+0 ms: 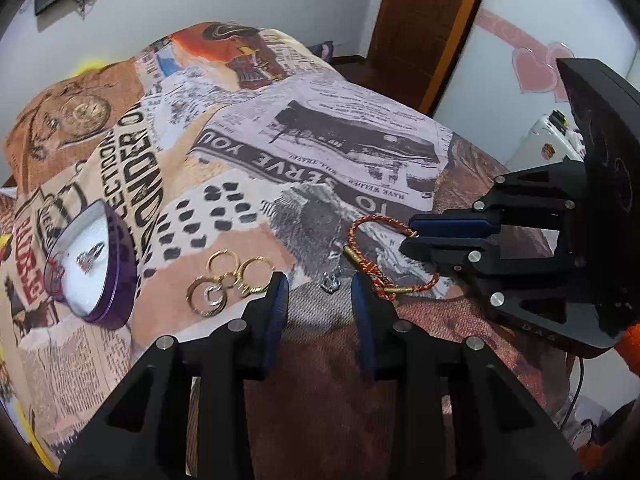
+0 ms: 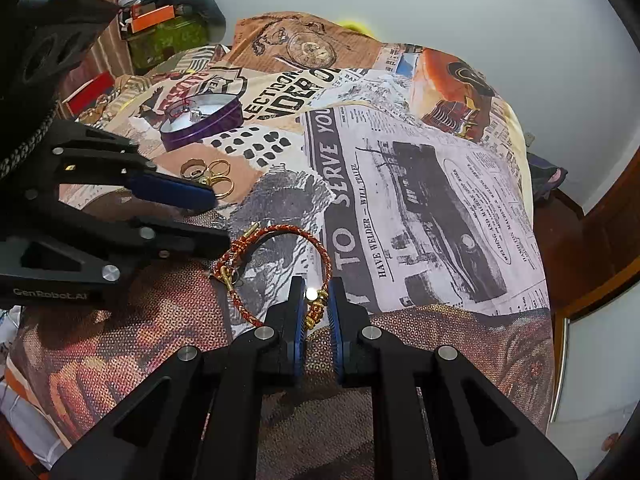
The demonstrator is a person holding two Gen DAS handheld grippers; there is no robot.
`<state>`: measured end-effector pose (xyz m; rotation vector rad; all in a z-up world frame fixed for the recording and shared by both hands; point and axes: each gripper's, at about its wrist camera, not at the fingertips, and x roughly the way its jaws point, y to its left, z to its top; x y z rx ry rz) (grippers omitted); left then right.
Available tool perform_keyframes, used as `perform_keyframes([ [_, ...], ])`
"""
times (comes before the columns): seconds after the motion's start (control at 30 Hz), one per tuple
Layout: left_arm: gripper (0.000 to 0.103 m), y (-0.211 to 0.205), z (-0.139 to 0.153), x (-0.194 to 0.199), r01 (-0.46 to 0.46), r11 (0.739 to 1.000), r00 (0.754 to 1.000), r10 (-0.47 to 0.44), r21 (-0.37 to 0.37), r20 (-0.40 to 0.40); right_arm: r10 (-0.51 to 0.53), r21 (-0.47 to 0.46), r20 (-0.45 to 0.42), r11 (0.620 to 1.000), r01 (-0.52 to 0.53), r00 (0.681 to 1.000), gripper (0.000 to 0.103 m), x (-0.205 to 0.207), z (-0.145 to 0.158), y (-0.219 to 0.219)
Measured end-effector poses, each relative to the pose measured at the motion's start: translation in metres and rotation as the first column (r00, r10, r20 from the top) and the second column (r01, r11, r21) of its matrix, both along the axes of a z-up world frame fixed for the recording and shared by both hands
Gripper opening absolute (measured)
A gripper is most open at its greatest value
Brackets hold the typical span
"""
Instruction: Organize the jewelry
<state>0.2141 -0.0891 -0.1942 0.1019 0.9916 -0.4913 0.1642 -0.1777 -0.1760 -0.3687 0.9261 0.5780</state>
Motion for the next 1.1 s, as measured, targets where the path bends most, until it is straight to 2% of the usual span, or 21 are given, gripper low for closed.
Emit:
perform_keyframes([
  [0.2,0.023,-0.009,0.000,0.000,0.076,0.997,0.997,-0.077,0.033,0.017,0.012,-0.016,-0.003,1.000,-0.012,1.000,0.010,0.000,0.000,0.002],
  [0.4,0.008,-0.010,-0.002,0.003,0.093,0.996,0.996,-0.093,0.019,0.015,0.001,-0.024,-0.008,1.000,-0.002,1.000,0.010,0.005,-0.001,-0.001],
  [0.6,0.008,-0.007,-0.002,0.002,0.064,0.998,0.997,-0.065,0.011,0.029,-0.001,-0.033,-0.004,0.999,0.001,1.000,0.010,0.004,-0.001,0.001],
  [0.67,0.008,-0.003,0.000,0.001,0.042,0.999,0.999,-0.042,-0.003,0.029,-0.005,-0.029,-0.006,1.000,0.005,1.000,0.010,0.004,-0.001,0.000],
  [0.77,0.008,0.008,0.008,-0.001,0.006,0.998,1.000,-0.004,-0.066,0.029,-0.016,-0.025,-0.007,1.000,0.016,1.000,0.010,0.006,0.000,-0.002],
  [0.97,0.008,0.026,0.040,-0.016,-0.041,0.989,0.994,0.055,-0.146,0.095,-0.029,-0.030,-0.002,0.999,0.029,1.000,0.010,0.007,0.001,-0.001],
  [1.07,0.005,0.033,0.053,-0.022,-0.053,0.984,0.990,0.074,-0.173,0.117,-0.030,-0.036,0.011,0.999,0.031,0.999,0.010,0.007,0.002,0.002],
  [1.1,0.000,0.037,0.058,-0.025,-0.061,0.981,0.988,0.086,-0.185,0.127,-0.032,-0.037,0.014,0.999,0.032,0.999,0.010,0.007,0.002,0.003],
])
